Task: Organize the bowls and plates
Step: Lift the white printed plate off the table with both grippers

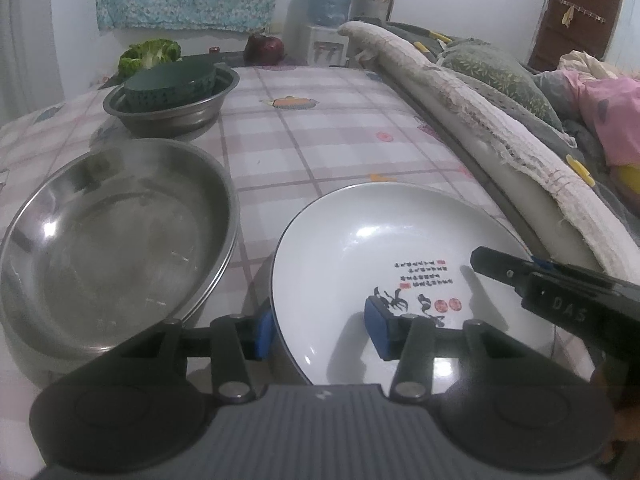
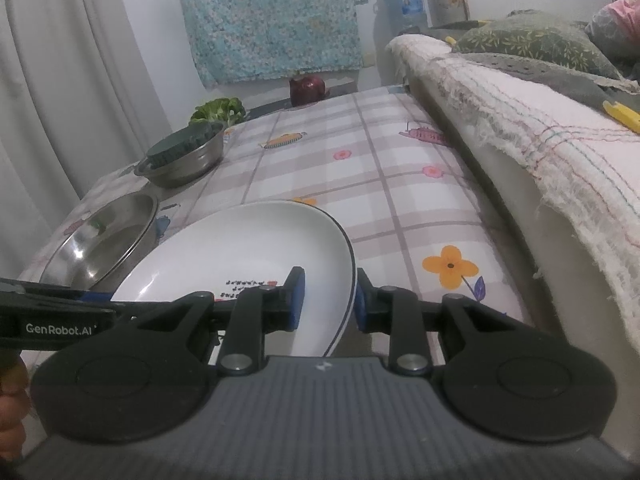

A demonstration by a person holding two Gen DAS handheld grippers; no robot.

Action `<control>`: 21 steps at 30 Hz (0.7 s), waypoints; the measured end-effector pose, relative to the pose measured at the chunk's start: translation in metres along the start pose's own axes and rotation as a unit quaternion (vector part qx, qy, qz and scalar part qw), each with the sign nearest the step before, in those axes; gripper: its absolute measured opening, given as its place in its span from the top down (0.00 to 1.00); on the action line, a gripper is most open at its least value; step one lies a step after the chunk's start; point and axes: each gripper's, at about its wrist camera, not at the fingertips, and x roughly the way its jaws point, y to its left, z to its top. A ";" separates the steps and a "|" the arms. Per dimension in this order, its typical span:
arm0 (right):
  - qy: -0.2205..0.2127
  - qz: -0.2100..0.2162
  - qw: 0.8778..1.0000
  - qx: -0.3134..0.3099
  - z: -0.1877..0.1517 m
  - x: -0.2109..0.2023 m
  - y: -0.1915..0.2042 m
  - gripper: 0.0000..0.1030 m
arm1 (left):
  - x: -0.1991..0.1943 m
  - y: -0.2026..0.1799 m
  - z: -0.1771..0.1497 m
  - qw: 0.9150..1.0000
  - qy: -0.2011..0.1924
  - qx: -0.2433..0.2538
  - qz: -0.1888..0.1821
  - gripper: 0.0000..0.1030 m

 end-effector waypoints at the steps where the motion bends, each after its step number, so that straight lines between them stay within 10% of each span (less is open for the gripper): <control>1: 0.000 -0.001 1.000 0.000 0.000 -0.001 0.000 0.76 | -0.001 0.000 0.000 1.000 -0.001 0.000 -0.001 0.54; 21: -0.018 -0.002 1.000 0.006 0.008 -0.016 0.001 0.76 | -0.016 -0.003 0.007 1.000 -0.020 -0.006 -0.004 0.54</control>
